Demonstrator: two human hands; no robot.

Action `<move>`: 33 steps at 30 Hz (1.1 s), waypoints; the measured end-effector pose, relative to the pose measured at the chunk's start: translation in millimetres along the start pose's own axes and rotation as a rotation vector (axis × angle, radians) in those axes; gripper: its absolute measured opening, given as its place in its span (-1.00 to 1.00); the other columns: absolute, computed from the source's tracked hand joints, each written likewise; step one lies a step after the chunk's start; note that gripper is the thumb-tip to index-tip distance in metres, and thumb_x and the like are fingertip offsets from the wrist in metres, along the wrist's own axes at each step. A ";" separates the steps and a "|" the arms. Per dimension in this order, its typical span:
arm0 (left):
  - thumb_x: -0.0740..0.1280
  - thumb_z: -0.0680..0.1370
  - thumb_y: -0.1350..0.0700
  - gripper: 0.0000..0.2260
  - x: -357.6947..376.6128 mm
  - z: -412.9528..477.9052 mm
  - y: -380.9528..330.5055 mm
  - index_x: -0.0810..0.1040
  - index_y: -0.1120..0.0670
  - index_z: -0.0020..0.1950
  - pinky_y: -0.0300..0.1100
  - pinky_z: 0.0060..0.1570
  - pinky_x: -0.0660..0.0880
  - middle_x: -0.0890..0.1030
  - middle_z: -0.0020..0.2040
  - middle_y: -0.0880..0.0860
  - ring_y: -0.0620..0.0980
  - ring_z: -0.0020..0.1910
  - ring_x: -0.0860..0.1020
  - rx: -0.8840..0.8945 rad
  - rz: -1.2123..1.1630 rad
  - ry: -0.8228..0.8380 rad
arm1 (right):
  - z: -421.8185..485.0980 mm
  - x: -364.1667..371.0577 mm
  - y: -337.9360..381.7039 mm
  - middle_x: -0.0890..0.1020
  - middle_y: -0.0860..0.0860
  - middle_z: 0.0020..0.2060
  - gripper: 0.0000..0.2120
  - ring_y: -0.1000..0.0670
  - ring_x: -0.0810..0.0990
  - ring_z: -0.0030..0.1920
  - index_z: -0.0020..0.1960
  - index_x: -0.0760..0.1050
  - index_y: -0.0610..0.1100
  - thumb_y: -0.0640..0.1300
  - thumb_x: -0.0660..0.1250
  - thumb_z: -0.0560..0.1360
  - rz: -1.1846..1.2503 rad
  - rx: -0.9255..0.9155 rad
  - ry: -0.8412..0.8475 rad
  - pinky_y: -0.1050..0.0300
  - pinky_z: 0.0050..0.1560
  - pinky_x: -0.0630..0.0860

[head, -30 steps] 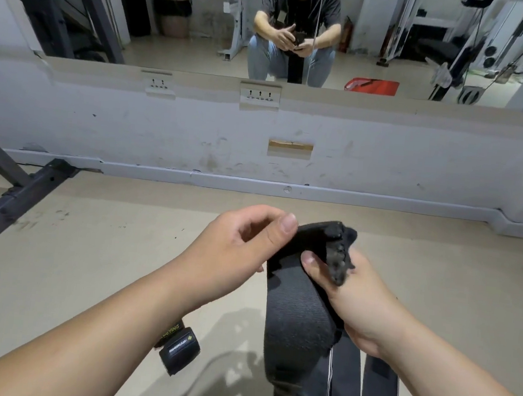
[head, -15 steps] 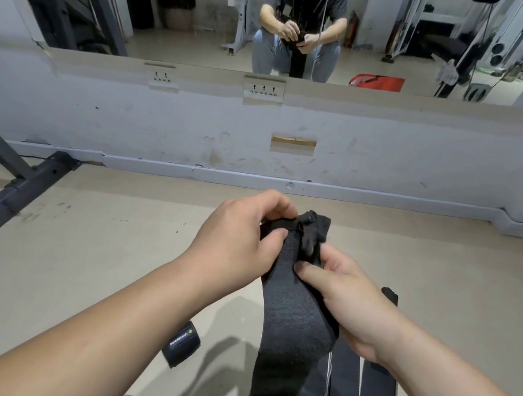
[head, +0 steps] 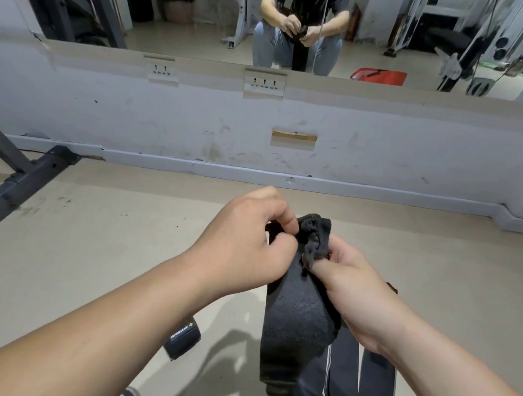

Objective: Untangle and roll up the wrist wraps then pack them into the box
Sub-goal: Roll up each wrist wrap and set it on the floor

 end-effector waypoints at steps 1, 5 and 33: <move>0.30 0.46 -0.04 -0.85 1.3 -0.8 0.4 0.61 -0.03 -0.24 -0.14 -0.24 0.46 0.59 -0.11 -0.12 -0.07 -0.22 0.55 -0.053 -0.022 0.002 | 0.7 -1.5 -0.1 0.75 -0.14 0.03 -0.79 -0.12 0.73 0.05 0.20 0.62 -0.07 -0.27 0.28 0.66 -0.037 -0.010 -0.017 -0.07 0.10 0.62; 0.32 0.41 -0.48 -0.47 -0.3 -4.8 0.1 0.53 0.00 -0.30 -0.10 -0.18 0.52 0.56 -0.18 -0.11 -0.17 -0.17 0.55 -0.214 0.129 -0.054 | -0.2 4.1 4.0 0.75 0.04 0.06 -0.75 -0.03 0.69 0.19 0.21 0.59 0.13 -0.15 0.23 0.70 -0.274 -0.056 -0.024 -0.23 0.31 0.56; 0.35 0.63 0.17 -0.95 17.3 -3.7 -24.1 0.51 0.13 0.03 -0.04 -0.33 0.36 0.46 0.09 0.07 0.11 0.05 0.45 0.214 0.547 -0.033 | 3.7 -0.5 -1.0 0.73 -0.19 0.02 -0.79 -0.08 0.70 -0.02 0.22 0.55 -0.15 -0.29 0.17 0.72 -0.008 -0.016 -0.025 -0.08 0.06 0.58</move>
Point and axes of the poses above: each hand's wrist, its own z-axis towards the middle knuckle, its own x-axis out of the palm, y = z × x, the point moved 9 cm from there along z, towards the middle knuckle
